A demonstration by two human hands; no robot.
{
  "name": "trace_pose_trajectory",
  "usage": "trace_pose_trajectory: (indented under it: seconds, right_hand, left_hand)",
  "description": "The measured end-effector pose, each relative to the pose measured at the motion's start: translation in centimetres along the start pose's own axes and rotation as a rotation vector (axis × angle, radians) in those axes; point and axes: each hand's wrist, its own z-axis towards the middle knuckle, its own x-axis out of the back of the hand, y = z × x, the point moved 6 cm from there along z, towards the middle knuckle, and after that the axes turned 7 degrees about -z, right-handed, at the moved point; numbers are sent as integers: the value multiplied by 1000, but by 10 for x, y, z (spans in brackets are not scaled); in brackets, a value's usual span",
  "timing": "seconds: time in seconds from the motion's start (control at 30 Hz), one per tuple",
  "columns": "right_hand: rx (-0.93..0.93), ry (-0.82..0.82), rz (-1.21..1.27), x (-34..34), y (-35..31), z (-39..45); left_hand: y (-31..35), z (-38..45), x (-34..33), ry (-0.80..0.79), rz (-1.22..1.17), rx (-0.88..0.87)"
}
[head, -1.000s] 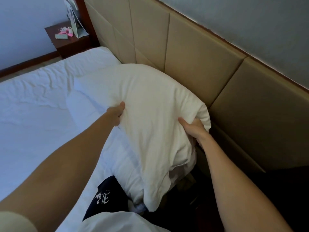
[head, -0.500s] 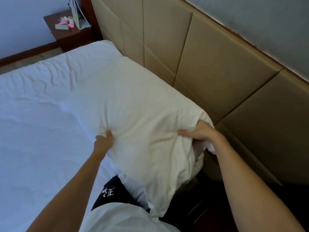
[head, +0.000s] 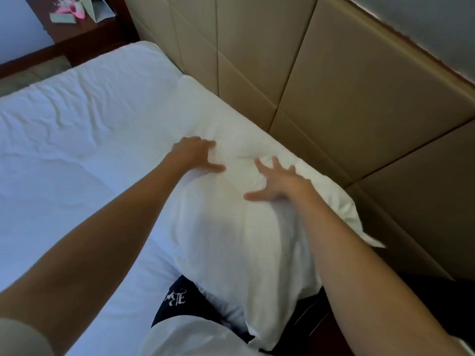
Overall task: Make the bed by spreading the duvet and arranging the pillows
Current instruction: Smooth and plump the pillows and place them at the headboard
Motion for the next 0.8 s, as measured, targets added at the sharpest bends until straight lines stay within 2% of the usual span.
trace_pose_trajectory:
  seconds: [0.07, 0.17, 0.27, 0.37, 0.6, 0.8]
  right_hand:
    - [-46, -135, -28, -38, 7, 10]
    - [-106, -190, -5, -71, 15, 17]
    - [-106, -98, 9, -77, 19, 24]
    - [-77, -2, 2, -83, 18, 21]
    - [59, 72, -56, -88, 24, -18]
    - [91, 82, -176, -131, 40, -53]
  left_hand:
    - [10, 7, -23, -88, 157, -39]
    - [23, 11, -76, -198, 199, 0]
    - [15, 8, -113, -216, 71, 47]
    - [9, 1, -110, -164, 20, 35]
    - [24, -52, -104, -143, 0, 137]
    - [54, -116, -150, -210, -42, 234]
